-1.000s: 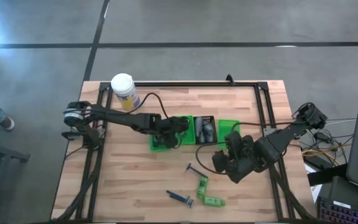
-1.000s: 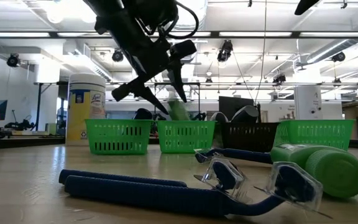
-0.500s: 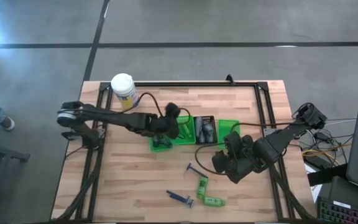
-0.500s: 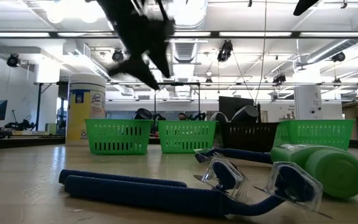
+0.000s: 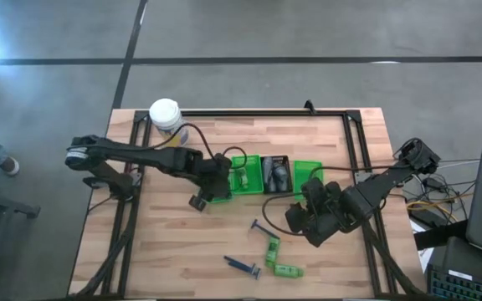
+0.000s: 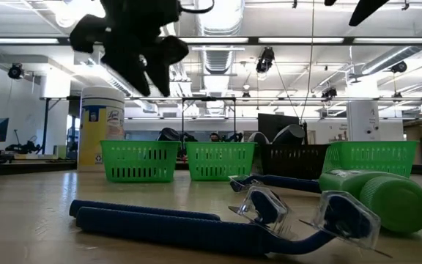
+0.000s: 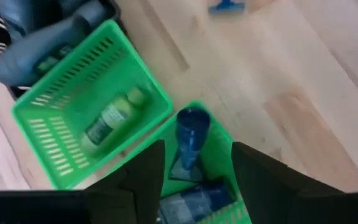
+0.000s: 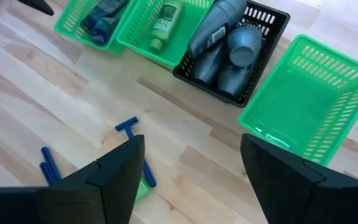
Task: Pick & Place Travel size toiletries
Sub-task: Adjust the blue shave butter in the green bin
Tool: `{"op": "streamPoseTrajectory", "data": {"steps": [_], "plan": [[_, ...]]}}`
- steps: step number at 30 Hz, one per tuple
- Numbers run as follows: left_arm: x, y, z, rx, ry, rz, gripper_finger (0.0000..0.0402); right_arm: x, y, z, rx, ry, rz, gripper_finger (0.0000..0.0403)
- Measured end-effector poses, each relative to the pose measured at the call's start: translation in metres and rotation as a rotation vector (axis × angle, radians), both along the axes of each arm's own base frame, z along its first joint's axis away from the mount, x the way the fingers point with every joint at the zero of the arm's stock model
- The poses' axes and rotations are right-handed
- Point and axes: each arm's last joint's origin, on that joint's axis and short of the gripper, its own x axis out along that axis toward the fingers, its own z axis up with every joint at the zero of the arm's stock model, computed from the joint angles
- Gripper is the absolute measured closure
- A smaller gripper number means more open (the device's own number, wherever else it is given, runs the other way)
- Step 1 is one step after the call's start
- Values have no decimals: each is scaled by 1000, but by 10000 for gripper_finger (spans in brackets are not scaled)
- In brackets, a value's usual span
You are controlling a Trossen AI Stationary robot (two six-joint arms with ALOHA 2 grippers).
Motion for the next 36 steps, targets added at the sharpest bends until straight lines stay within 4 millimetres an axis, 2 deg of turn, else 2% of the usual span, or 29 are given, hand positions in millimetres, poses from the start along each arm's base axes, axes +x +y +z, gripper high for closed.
{"op": "streamPoseTrajectory", "data": {"steps": [6,11,19,25,29,36], "plan": [[1,-1,-29,-9,-47,0,211,1,1,-9,15,6,0,160],[4,0,-35,1,-115,19,211,2,2,-13,26,0,-24,167],[2,0,-43,-6,-97,26,210,2,1,-13,16,1,-20,144],[6,3,-44,-4,-125,31,170,5,-5,-13,4,9,-18,130],[10,3,-53,1,-96,26,142,7,-8,-13,-2,15,-19,123],[12,2,-58,-1,-79,14,145,8,-10,-13,0,19,-17,122]]}}
